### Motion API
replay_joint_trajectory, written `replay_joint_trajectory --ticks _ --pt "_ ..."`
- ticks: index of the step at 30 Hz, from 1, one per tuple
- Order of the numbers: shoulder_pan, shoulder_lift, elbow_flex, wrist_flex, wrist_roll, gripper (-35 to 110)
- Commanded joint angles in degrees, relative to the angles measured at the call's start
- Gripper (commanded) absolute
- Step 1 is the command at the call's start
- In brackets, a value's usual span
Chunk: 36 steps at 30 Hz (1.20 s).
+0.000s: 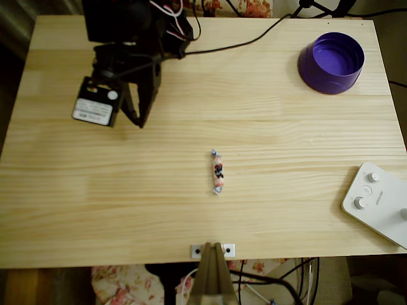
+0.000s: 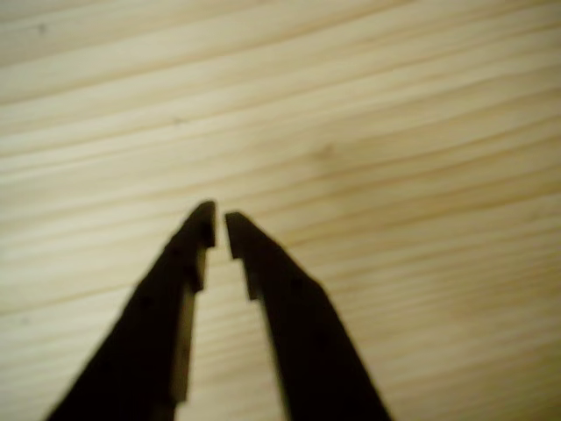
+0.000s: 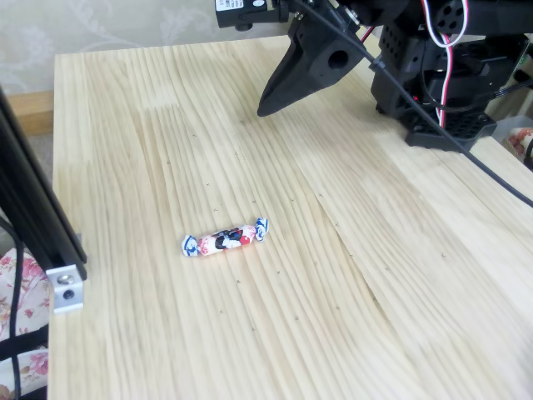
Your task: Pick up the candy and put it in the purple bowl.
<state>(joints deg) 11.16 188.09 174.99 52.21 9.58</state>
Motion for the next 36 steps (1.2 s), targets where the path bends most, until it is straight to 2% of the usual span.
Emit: replay_joint_trajectory --ticks 1,36 --pt "-2.5 1.0 -1.0 0.5 -3.9 0" --pt "-0.7 1.0 -1.0 0.7 -1.8 0"
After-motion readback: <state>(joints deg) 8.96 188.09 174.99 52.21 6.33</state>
